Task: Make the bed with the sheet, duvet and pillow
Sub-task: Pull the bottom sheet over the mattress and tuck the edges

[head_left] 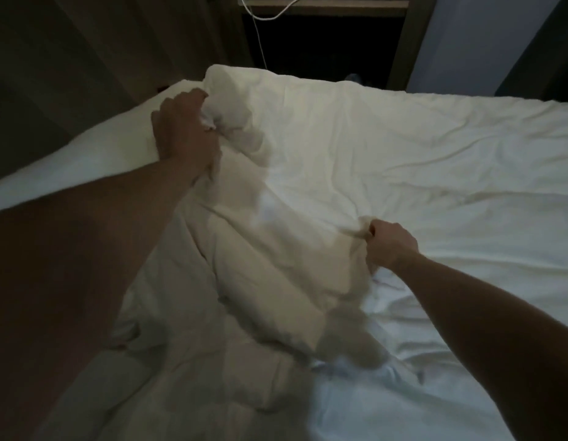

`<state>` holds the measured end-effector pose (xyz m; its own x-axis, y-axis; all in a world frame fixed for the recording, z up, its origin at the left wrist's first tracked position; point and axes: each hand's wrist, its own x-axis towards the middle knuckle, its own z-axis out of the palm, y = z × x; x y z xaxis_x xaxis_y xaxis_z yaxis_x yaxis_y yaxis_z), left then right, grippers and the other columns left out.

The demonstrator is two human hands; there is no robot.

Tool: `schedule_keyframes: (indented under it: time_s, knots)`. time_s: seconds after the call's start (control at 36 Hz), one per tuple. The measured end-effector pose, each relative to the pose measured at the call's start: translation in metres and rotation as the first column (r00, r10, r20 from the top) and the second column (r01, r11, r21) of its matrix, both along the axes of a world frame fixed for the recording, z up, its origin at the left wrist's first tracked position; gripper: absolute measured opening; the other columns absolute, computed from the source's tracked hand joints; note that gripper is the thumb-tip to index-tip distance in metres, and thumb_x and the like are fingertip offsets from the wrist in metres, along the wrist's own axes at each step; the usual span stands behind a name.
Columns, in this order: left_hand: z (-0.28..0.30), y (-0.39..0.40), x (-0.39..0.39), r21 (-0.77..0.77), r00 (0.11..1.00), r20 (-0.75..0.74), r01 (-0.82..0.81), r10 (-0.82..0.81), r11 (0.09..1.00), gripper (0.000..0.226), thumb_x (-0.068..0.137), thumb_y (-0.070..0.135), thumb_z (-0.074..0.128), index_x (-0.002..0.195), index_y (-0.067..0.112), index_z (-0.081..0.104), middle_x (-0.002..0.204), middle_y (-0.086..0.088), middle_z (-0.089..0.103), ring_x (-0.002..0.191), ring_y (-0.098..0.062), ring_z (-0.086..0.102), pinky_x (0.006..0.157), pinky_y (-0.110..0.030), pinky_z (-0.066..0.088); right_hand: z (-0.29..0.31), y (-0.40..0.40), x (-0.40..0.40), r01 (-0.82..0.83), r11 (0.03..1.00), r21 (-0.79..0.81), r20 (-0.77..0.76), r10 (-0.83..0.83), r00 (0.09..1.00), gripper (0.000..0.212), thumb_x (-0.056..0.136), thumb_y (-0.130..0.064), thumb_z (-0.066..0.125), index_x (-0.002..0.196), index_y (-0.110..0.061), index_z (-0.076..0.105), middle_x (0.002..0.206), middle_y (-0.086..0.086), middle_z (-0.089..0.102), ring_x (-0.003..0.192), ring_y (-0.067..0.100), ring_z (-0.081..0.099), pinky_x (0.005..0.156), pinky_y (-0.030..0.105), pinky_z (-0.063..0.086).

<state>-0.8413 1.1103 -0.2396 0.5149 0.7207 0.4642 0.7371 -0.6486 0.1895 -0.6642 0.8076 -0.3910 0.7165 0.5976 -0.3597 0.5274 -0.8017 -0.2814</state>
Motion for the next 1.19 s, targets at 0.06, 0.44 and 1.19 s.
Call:
schedule_keyframes:
  time_s: [0.06,0.44,1.19]
  knots:
    - [0.016,0.003,0.007,0.031,0.994,0.107,-0.005,0.002,1.000,0.042,0.073,0.023,0.058,0.115,0.018,0.063,0.118,-0.009,0.064,0.111,-0.034,0.056,0.095,-0.041,0.042,0.005,0.007,0.002,0.072,0.977,0.200,0.044,-0.082,0.996,0.015,0.096,-0.025,0.045,0.100,-0.016,0.055,0.096,0.017,0.066,0.091,0.038,0.063,0.068,0.034,0.040]
    - [-0.010,0.013,0.001,-0.277,0.899,-0.361,-0.359,0.249,0.891,0.099,0.084,0.059,0.061,0.156,0.012,0.011,0.159,-0.016,0.018,0.146,-0.035,0.021,0.119,-0.053,0.015,-0.022,0.002,-0.014,0.018,1.000,0.023,-0.201,-0.013,0.980,0.040,0.093,-0.037,0.053,0.128,-0.018,0.047,0.123,0.018,0.060,0.114,0.038,0.057,0.092,0.041,0.045]
    - [-0.043,-0.022,0.131,-0.284,0.619,-0.756,-0.016,-0.214,0.959,0.075,0.083,0.068,0.055,0.132,0.010,0.054,0.134,-0.015,0.056,0.121,-0.034,0.055,0.095,-0.041,0.043,-0.014,0.030,0.037,-0.203,0.937,0.284,0.214,0.144,0.966,0.045,0.082,-0.056,0.044,0.082,-0.019,0.068,0.086,0.005,0.065,0.087,0.033,0.064,0.067,0.033,0.042]
